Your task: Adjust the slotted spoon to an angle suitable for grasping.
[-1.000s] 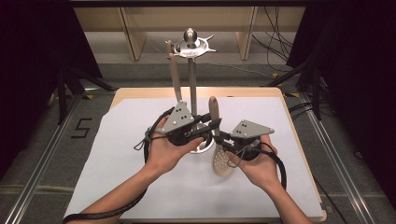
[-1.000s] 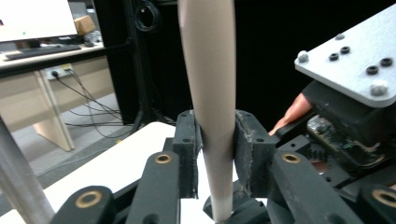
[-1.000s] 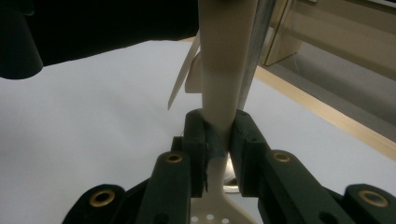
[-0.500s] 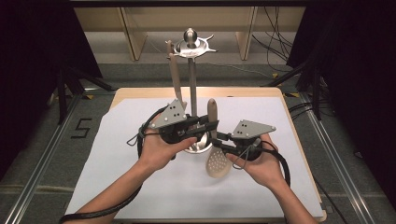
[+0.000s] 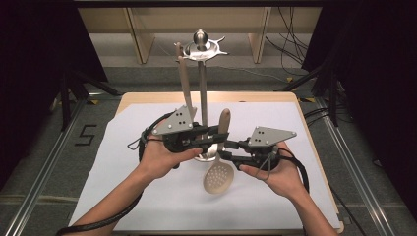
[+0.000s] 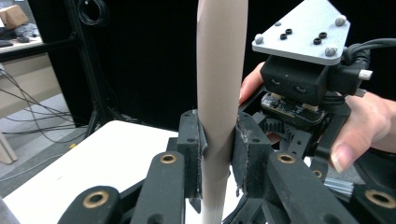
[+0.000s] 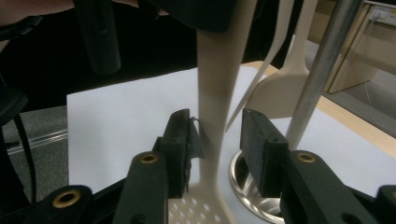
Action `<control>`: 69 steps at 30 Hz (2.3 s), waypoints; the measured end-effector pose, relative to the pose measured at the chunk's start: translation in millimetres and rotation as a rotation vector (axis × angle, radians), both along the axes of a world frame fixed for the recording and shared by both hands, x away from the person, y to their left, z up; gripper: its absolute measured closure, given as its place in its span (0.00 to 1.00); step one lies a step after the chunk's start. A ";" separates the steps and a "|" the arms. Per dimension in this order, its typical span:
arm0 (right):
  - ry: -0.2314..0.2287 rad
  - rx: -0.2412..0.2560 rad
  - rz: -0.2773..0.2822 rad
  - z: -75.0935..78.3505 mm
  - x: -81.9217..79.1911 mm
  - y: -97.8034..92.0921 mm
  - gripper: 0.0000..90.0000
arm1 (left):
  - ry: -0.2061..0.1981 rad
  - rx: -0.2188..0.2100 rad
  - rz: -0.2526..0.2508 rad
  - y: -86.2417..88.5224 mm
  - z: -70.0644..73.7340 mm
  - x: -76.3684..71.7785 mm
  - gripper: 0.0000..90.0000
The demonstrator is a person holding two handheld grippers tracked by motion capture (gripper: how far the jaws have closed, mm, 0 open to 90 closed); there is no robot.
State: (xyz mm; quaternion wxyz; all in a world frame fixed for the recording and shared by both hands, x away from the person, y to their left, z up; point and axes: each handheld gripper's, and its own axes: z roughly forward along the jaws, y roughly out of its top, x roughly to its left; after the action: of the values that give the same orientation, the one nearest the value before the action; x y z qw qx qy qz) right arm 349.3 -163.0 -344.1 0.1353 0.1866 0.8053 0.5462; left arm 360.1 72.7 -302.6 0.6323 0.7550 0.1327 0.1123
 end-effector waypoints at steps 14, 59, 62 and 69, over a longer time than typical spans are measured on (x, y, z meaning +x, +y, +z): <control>0.020 -0.007 0.017 3.7 0.7 4.4 0.84 | 0.027 -0.034 -0.013 3.1 -3.5 0.8 0.82; -0.009 -0.045 -0.141 3.1 -6.7 -7.0 0.64 | -0.003 -0.082 0.063 -1.6 -13.1 11.5 0.83; 0.034 -0.030 -0.174 -2.4 -11.2 -20.1 0.61 | 0.003 -0.092 0.065 0.9 -12.4 13.7 0.83; 0.108 -0.042 -0.253 -23.7 -9.3 -55.4 0.60 | -0.011 -0.096 0.075 4.6 -7.6 15.5 0.83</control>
State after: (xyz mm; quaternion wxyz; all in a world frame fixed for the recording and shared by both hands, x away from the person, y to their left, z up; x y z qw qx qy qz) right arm 339.9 -218.3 -367.8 0.1636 0.3130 0.7926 0.4970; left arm 375.6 77.4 -310.2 0.6640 0.7176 0.1623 0.1335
